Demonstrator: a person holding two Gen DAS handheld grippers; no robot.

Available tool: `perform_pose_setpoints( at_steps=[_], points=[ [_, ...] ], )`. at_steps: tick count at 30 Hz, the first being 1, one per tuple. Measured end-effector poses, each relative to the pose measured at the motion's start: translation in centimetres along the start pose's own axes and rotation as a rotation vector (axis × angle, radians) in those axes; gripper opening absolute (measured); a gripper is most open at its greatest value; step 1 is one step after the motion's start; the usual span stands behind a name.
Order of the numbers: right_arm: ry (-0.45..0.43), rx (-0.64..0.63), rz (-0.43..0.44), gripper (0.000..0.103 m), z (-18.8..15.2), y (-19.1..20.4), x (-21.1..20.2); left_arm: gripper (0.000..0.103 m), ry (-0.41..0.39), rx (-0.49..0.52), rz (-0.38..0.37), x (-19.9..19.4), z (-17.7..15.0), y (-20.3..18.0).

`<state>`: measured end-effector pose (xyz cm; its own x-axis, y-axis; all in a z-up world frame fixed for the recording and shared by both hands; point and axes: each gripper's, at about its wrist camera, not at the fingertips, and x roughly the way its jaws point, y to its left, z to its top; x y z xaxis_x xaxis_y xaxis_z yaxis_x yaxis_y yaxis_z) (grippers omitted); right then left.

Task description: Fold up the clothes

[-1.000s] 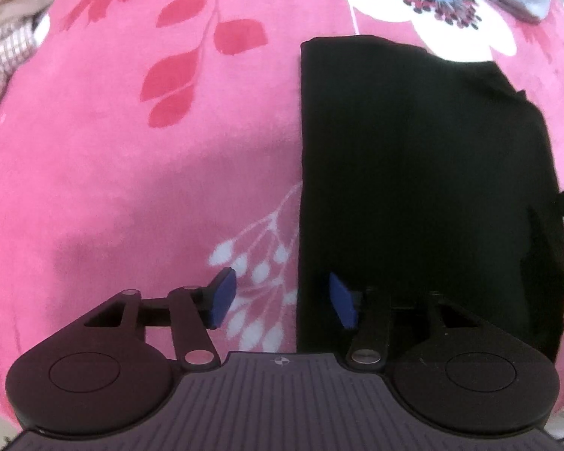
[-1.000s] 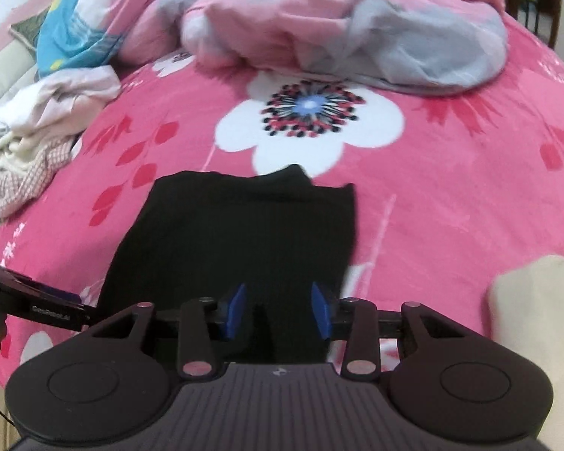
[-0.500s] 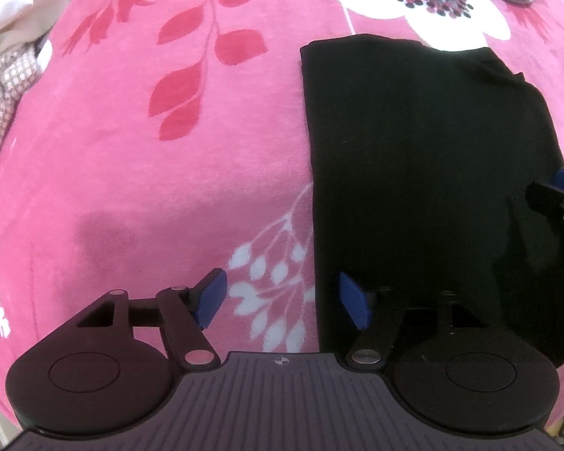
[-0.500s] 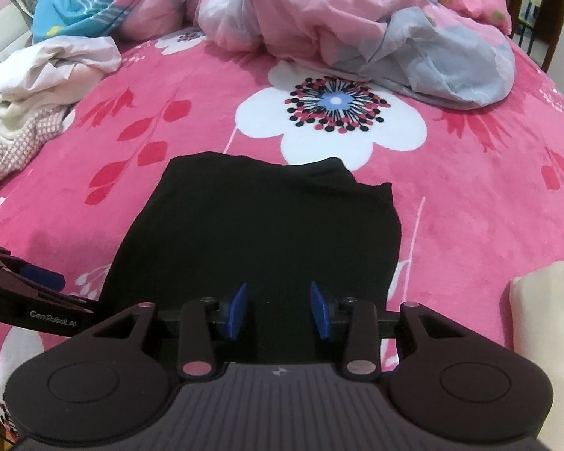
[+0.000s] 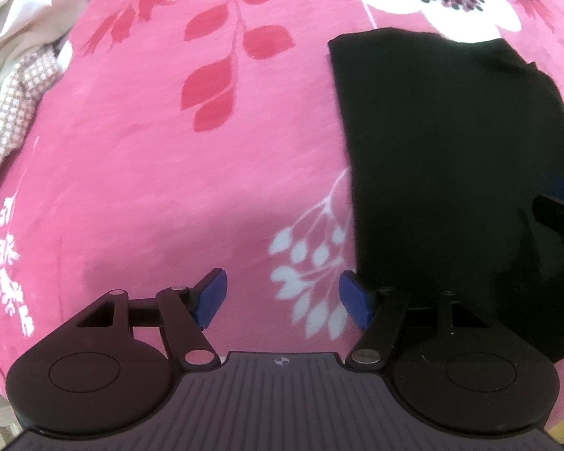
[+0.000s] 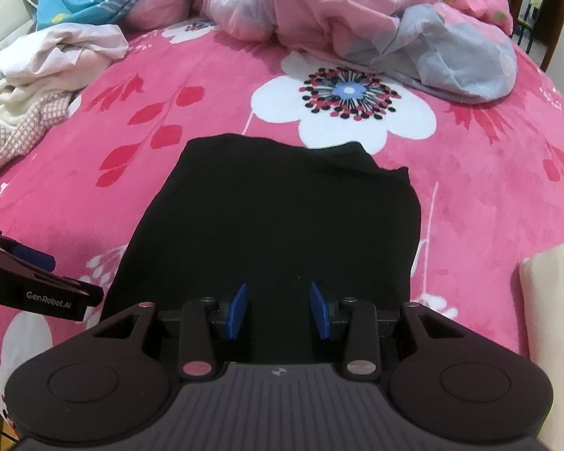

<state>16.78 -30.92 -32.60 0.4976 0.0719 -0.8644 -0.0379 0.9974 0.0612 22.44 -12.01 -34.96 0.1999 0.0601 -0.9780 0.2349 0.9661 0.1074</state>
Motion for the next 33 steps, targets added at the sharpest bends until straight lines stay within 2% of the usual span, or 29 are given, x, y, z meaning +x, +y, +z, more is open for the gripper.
perform_pose_setpoints(
  at_steps=[2, 4, 7, 9, 12, 14, 17, 19, 23, 29, 33],
  points=[
    [-0.006, 0.033, 0.012, 0.04, -0.1, -0.7, -0.2, 0.066, -0.008, -0.013, -0.007, 0.0, -0.1, 0.4],
    [-0.035, 0.096, 0.041, 0.041, 0.0, -2.1, -0.7, 0.066, -0.053, -0.045, -0.064, -0.4, -0.2, 1.1],
    [-0.094, 0.245, 0.075, 0.043, 0.4, -6.0, -1.3, 0.066, -0.12, -0.122, -0.232, -0.6, -0.1, 2.5],
    [-0.103, 0.397, 0.118, 0.047, 0.6, -9.8, -0.8, 0.066, -0.13, -0.156, -0.351, 0.0, 0.3, 3.2],
    [-0.085, 0.567, 0.229, 0.049, 0.1, -14.7, 0.5, 0.065, -0.117, -0.159, -0.465, 1.3, 1.1, 3.0],
    [-0.047, 0.62, 0.32, 0.05, -0.2, -16.9, 2.1, 0.06, -0.114, -0.171, -0.524, 2.1, 1.6, 3.0],
    [0.03, 0.624, 0.43, 0.05, -0.4, -18.2, 4.8, 0.055, -0.132, -0.194, -0.604, 3.1, 2.4, 3.2],
    [0.068, 0.631, 0.495, 0.05, -0.4, -18.7, 6.7, 0.053, -0.141, -0.209, -0.64, 3.6, 3.0, 3.2],
    [0.059, 0.662, 0.616, 0.05, 1.3, -19.8, 9.1, 0.05, -0.147, -0.233, -0.682, 4.7, 4.9, 3.1],
    [0.059, 0.62, 0.711, 0.05, 5.0, -19.8, 12.8, 0.05, -0.181, -0.255, -0.722, 5.8, 7.3, 2.7],
    [0.088, 0.591, 0.753, 0.049, 5.4, -19.9, 13.1, 0.044, -0.178, -0.305, -0.745, 5.9, 6.9, 3.3]
  ],
)
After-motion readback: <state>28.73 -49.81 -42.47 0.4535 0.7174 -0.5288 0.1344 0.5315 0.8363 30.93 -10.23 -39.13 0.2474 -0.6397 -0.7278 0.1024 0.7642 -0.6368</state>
